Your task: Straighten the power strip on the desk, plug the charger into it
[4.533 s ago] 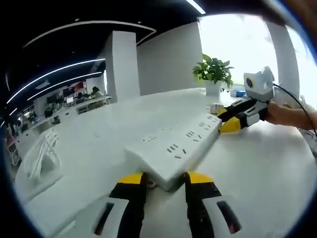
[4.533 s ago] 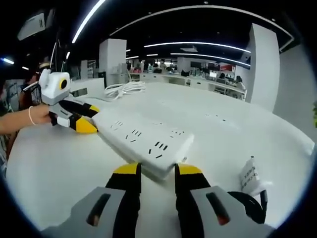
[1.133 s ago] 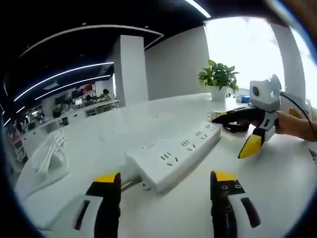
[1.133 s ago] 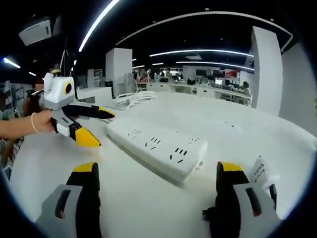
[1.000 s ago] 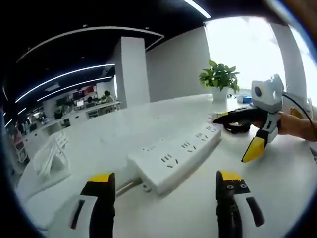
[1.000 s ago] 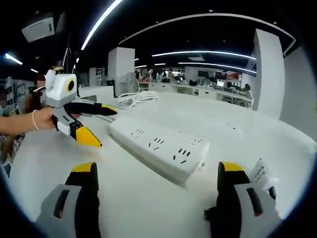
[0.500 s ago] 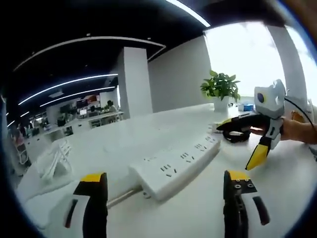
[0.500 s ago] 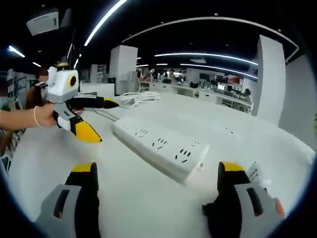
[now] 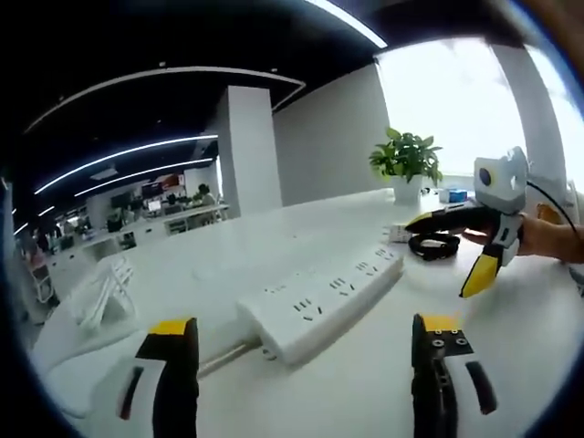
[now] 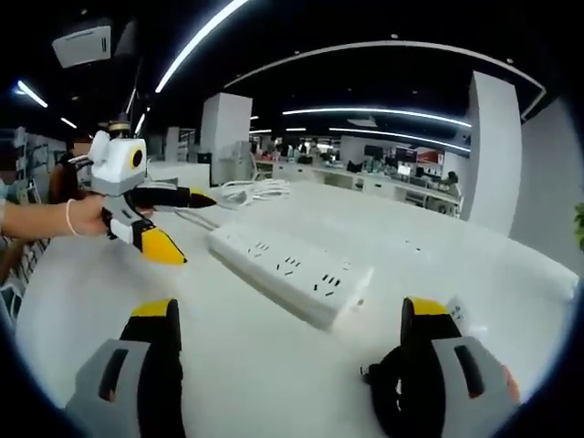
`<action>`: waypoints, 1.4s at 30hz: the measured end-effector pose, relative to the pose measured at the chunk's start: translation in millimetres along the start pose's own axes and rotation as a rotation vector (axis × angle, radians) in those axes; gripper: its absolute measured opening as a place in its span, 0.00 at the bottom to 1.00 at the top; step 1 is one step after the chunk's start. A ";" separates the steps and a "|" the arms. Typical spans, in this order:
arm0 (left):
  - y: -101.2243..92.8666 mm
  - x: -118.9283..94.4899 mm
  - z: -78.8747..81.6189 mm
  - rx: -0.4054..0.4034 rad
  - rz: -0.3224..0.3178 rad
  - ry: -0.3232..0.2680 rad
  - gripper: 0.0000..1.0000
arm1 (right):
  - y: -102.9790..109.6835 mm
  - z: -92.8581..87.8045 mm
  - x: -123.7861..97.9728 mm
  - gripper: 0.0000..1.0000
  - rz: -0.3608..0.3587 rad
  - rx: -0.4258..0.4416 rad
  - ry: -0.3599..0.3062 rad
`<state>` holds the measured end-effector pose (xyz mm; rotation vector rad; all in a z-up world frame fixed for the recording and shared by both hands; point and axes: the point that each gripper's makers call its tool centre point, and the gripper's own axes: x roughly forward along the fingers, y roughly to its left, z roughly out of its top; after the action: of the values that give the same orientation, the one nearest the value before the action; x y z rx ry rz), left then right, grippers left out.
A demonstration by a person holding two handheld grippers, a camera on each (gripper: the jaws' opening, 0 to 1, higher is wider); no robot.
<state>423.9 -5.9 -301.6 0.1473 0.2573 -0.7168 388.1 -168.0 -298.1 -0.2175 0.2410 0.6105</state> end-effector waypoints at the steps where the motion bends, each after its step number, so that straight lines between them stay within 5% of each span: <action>1: -0.2 -0.1 0.0 0.000 0.000 0.000 0.99 | -0.3 -0.2 -2.2 1.00 0.001 0.001 -0.001; 11: -10.8 1.3 -3.0 0.001 -0.026 0.004 0.99 | -7.8 1.6 -28.3 1.00 -0.006 -0.001 -0.010; 23: -12.0 2.6 -8.5 -0.017 -0.037 0.016 0.99 | -40.5 -0.5 -61.5 1.00 -0.062 0.012 -0.007; 42: -18.9 -4.2 -8.5 0.002 -0.052 0.027 0.98 | -66.1 -5.2 -80.9 0.99 -0.103 0.018 -0.018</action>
<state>406.7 -15.4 -309.4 0.1525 0.2871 -0.7668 362.0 -265.7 -271.3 -0.2060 0.2163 0.5082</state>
